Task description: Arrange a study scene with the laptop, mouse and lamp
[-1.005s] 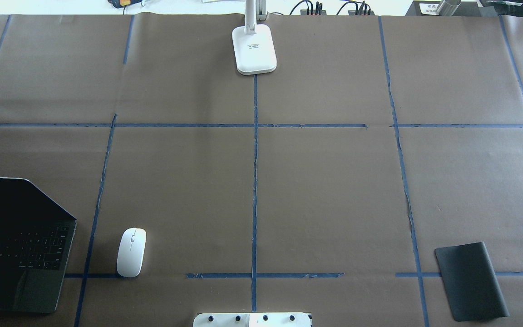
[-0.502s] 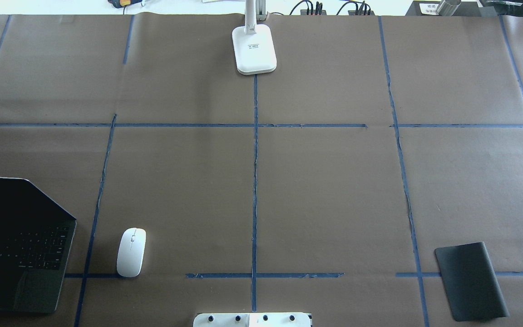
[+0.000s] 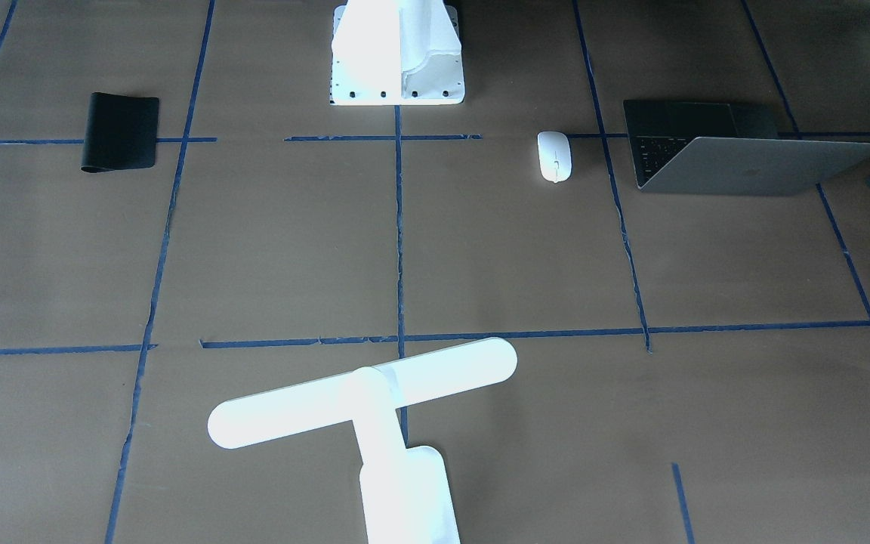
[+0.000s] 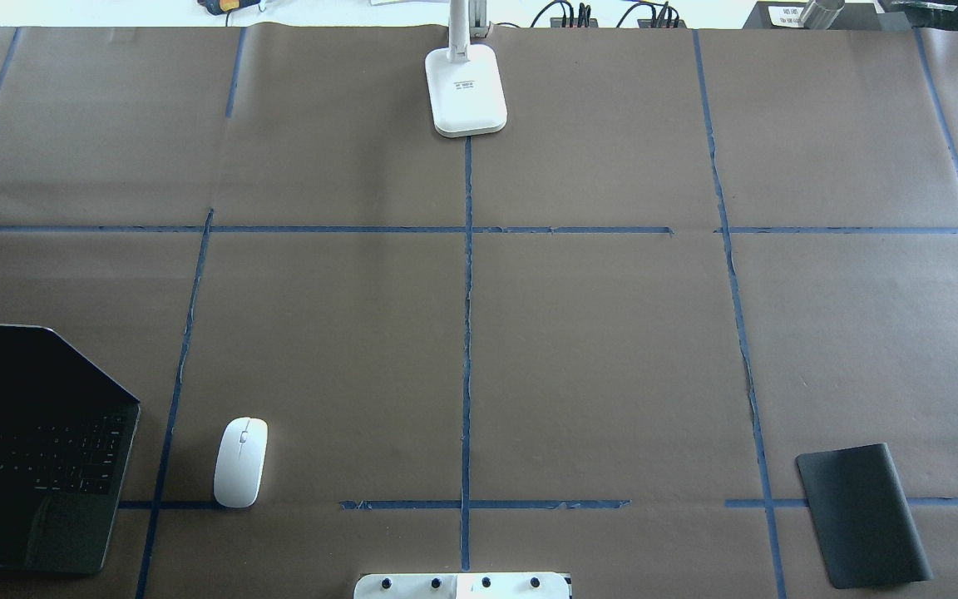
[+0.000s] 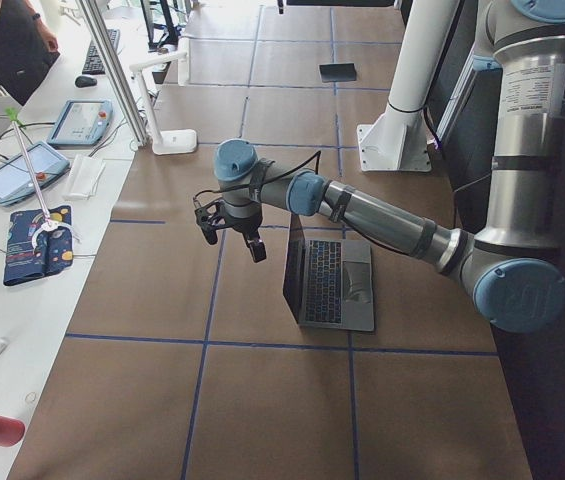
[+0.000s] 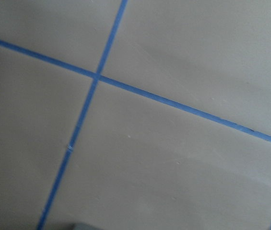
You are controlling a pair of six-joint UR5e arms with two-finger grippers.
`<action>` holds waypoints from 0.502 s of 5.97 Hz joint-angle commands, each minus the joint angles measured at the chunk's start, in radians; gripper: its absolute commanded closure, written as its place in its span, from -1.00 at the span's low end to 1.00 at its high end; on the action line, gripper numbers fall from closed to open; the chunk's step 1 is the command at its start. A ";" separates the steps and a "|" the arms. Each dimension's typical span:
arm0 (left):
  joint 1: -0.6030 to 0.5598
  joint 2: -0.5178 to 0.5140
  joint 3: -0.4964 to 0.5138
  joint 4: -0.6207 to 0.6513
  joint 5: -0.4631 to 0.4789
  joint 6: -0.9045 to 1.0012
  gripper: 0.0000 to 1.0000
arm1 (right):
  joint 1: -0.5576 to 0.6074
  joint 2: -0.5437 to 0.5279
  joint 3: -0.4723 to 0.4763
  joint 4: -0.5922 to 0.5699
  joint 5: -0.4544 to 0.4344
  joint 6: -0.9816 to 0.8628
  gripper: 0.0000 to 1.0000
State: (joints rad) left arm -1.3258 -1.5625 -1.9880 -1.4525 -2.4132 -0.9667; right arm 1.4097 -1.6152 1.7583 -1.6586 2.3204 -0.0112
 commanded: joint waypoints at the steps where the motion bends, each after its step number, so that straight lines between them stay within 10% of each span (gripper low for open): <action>1: 0.068 0.082 -0.121 -0.005 0.002 -0.312 -1.00 | -0.009 0.001 -0.025 0.002 -0.003 -0.003 -1.00; 3: 0.127 0.088 -0.153 -0.006 0.064 -0.552 -1.00 | -0.011 0.001 -0.026 0.002 -0.001 -0.001 -1.00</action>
State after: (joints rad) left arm -1.2289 -1.4804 -2.1246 -1.4569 -2.3820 -1.4046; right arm 1.3999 -1.6139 1.7343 -1.6569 2.3183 -0.0132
